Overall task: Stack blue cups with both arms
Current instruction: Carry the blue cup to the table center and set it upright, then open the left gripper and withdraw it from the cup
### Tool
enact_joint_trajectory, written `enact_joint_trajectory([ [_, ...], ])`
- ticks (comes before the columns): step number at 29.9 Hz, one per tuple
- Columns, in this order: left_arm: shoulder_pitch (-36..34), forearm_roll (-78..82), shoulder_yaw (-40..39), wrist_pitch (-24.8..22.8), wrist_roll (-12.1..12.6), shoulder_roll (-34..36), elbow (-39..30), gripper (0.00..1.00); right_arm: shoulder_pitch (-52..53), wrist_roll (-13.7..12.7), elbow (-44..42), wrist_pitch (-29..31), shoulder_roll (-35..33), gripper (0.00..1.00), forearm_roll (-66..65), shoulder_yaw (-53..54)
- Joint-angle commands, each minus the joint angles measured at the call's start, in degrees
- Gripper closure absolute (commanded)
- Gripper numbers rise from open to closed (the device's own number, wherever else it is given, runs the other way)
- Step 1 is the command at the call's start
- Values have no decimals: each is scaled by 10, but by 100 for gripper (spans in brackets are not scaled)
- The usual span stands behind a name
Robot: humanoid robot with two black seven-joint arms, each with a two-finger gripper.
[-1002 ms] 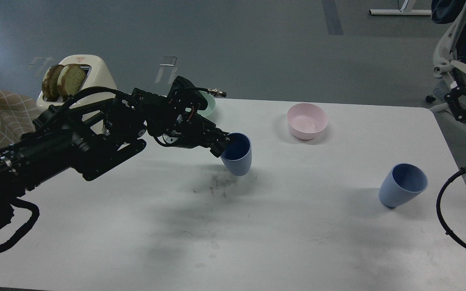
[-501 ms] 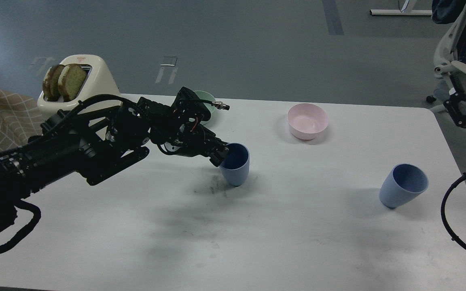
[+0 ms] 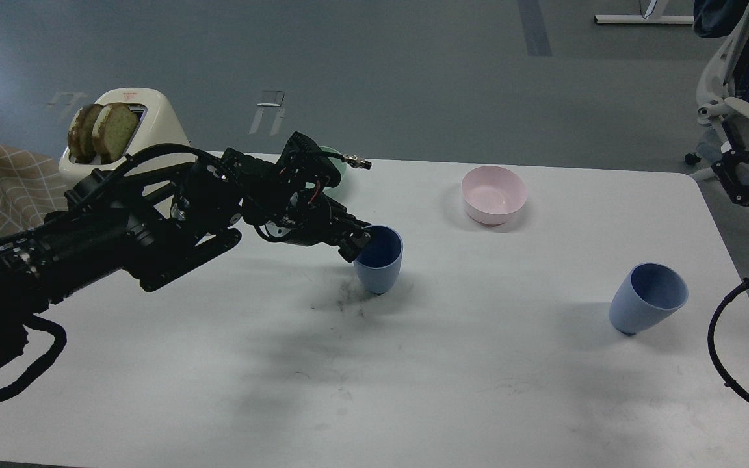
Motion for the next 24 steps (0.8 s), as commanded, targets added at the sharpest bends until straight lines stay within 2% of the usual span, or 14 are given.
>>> enact_joint_trajectory([
  [1,-1,0,0,0,-2,0,-1,49,2,1,0,0,0,0,-1,0],
  [3,-1,0,-1,0,-2,0,-1,48,3,1,0,0,0,0,0,0],
  [9,-16,-27,-17,0,-4,7,-1,35,2,1,-1,0,-2,0,-1,1],
  [11,-23,-96,-39,0,-5,14,-1,22,5,1,-1,0,-9,0,-5,1],
  [15,-30,-197,-69,0,-3,41,-1,19,9,1,-1,0,-23,0,-25,2],
  [18,-25,-323,-129,18,-2,57,0,13,11,1,3,0,-48,0,-49,2],
  [21,13,-515,-194,34,-24,79,-5,3,12,1,21,0,-81,0,-65,2],
  [24,60,-715,-261,31,-54,84,-7,3,11,1,46,0,-117,0,-83,0],
])
